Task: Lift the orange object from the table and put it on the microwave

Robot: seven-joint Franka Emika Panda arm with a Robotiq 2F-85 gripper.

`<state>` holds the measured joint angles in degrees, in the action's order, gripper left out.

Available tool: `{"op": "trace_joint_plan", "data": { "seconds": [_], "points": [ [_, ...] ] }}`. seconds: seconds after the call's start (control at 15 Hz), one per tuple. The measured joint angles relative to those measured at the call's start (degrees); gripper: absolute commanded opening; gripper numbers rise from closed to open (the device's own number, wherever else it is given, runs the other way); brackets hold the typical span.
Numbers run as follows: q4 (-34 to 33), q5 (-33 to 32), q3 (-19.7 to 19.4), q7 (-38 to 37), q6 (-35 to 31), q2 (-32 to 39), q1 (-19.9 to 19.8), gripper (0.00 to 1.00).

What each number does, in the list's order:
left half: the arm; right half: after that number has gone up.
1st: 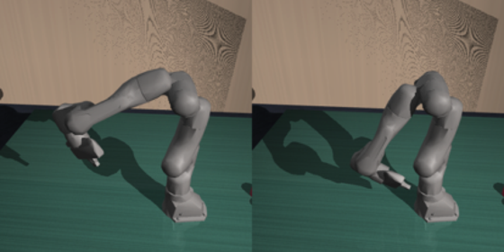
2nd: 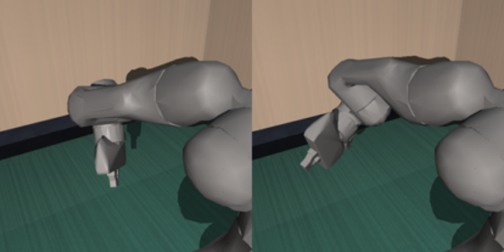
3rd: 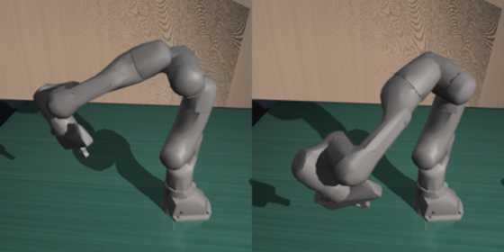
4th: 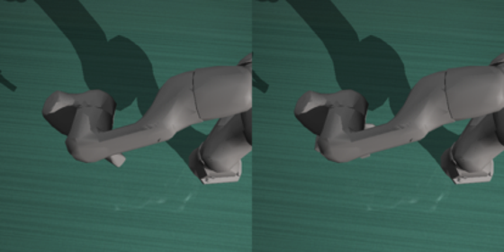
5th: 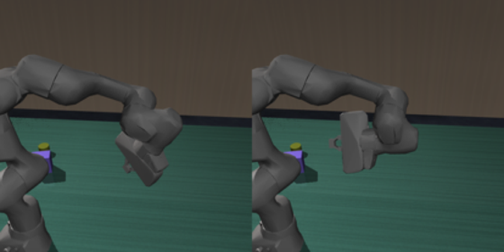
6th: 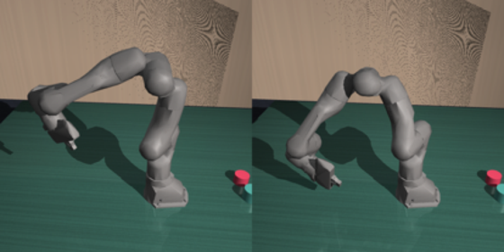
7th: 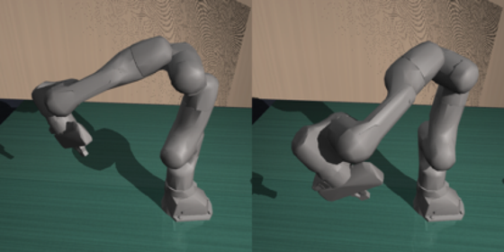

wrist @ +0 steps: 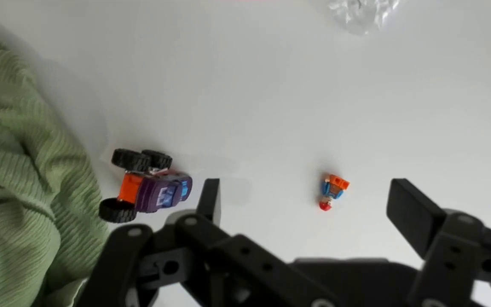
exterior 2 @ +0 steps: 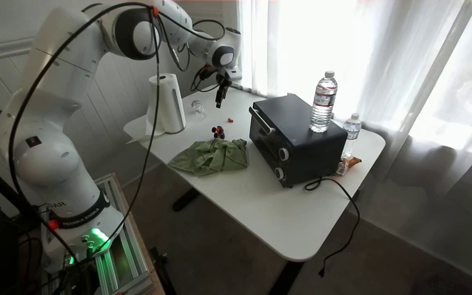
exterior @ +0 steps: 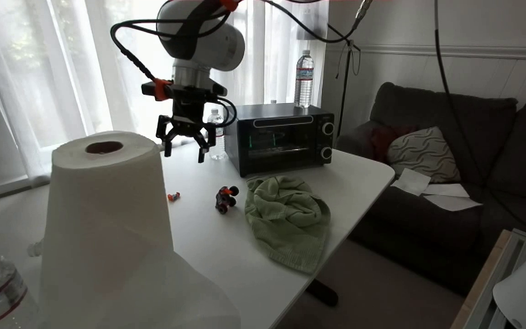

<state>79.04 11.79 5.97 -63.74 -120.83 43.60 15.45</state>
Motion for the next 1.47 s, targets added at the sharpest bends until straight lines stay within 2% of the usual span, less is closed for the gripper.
{"op": "trace_joint_plan", "data": {
  "seconds": [0.13, 0.33, 0.93, 1.47],
  "points": [
    [-3.98, 0.67, -0.07, -5.48, -0.01, 3.76, 0.30, 1.00],
    [-7.59, 1.00, -0.11, -8.48, -0.02, 7.09, 0.41, 1.00],
    [-8.56, 1.36, -0.15, -8.68, -0.67, 7.74, 0.06, 1.00],
    [-11.25, 3.93, 0.10, -8.63, -1.78, 12.90, -1.35, 1.00]
  ]
}}
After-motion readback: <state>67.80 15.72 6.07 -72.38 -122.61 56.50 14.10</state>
